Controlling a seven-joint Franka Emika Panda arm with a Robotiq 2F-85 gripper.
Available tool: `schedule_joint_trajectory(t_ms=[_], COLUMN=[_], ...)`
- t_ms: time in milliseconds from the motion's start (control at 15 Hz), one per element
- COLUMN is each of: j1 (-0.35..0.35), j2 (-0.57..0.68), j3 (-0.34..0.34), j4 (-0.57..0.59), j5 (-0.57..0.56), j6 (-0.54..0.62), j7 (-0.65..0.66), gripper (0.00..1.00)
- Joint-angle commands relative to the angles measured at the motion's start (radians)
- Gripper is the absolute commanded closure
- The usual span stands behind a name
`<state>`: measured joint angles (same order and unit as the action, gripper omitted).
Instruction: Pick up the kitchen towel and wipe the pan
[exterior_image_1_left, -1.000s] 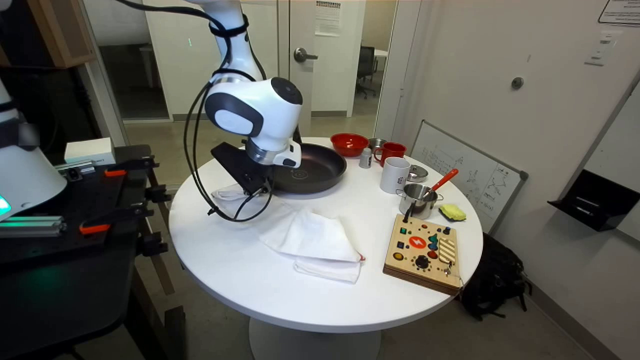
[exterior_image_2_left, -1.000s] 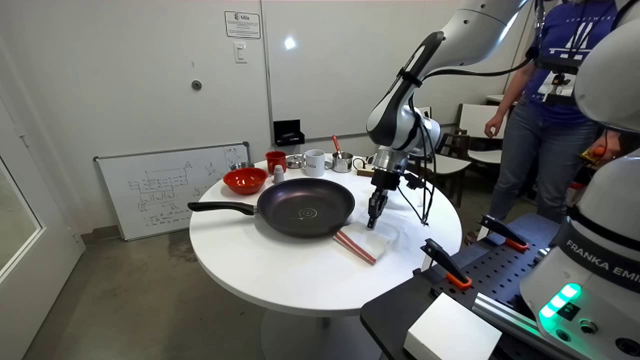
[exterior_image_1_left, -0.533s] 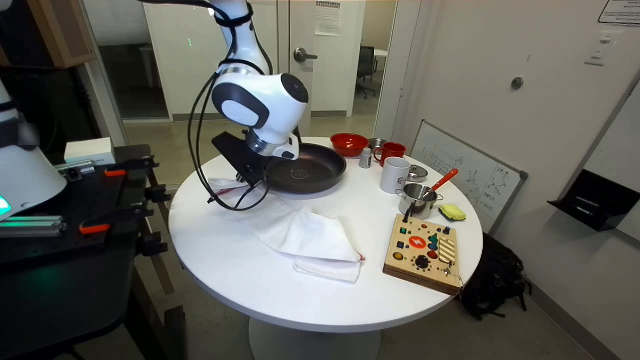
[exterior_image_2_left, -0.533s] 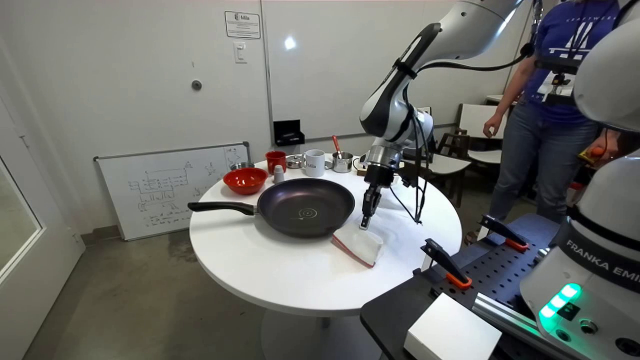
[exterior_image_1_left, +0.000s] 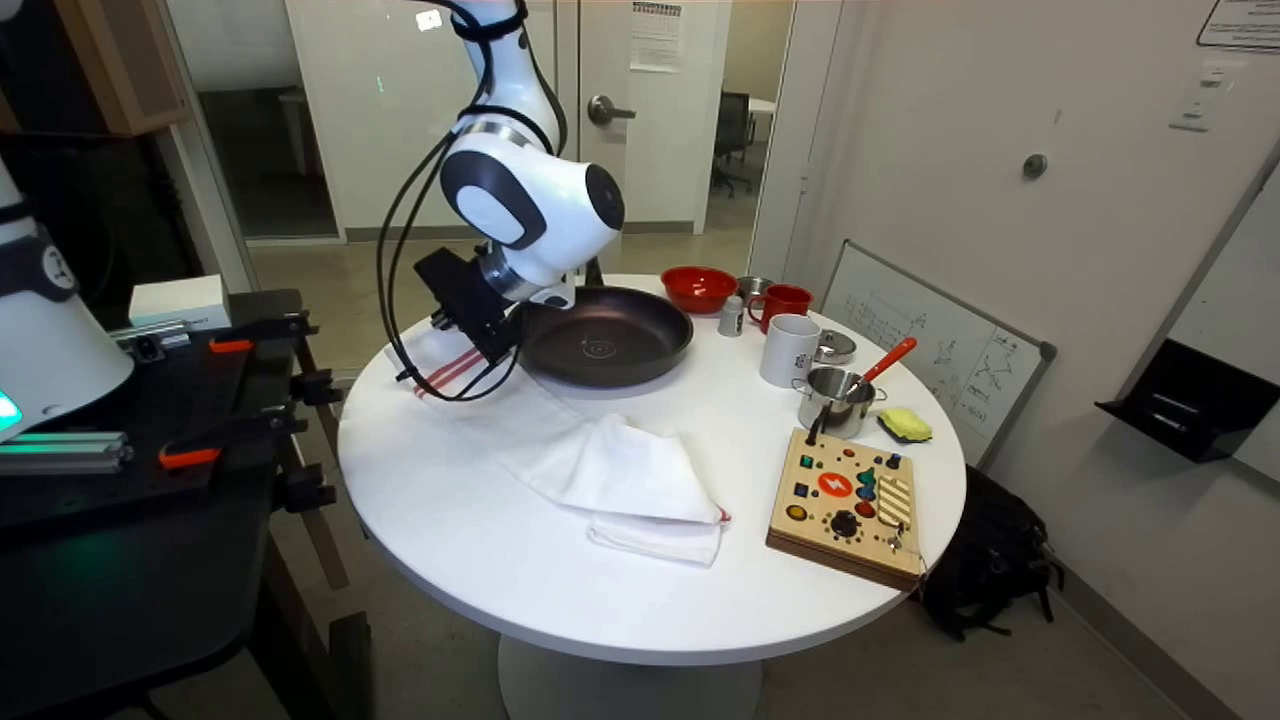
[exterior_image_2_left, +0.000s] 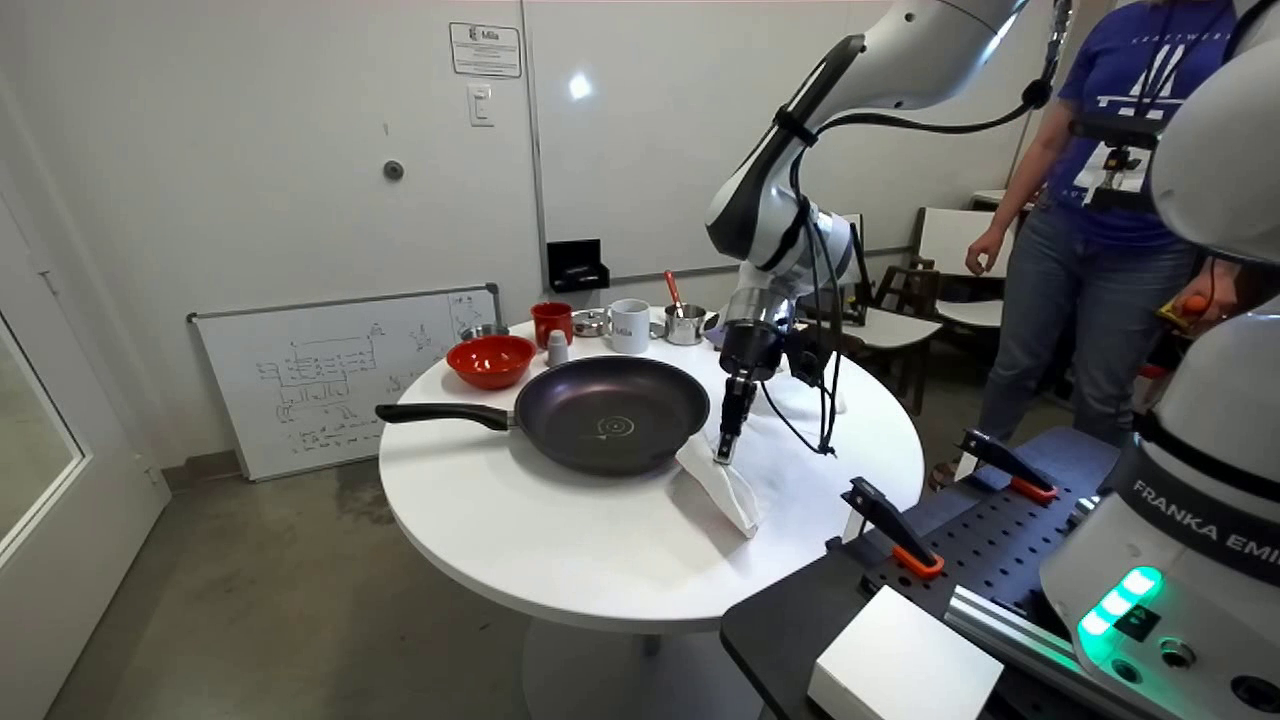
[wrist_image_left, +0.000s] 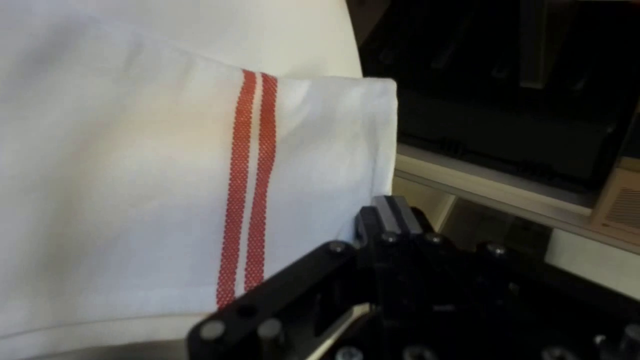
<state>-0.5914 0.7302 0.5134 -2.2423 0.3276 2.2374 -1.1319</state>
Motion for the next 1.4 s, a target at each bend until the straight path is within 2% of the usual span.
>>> schedule_joint_trajectory(t_ms=[0,200,467,600,667,800,1133,1333], j1=[0.092,0.185,0.292,0.316,0.323,0.326,0.318,0.330], j2=[0.025,0.057,0.071,0.075,0.072,0.065,0.059,0.036], j3=[-0.068,-0.131,-0.184,-0.189,-0.189,-0.186,-0.188,-0.209], j4=[0.052,0.073,0.044,0.042,0.037,0.036,0.044,0.025], j5=[0.067,0.080,0.094,0.091,0.089,0.090,0.088,0.093], j6=[-0.163,-0.248,-0.131,-0.099,-0.083,-0.073,-0.110,-0.015], j7=[-0.114,-0.163,-0.195,-0.207,-0.215,-0.230,-0.277,-0.260], gripper=[1.00,1.00,1.00,0.98,0.73,0.68,0.31,0.10])
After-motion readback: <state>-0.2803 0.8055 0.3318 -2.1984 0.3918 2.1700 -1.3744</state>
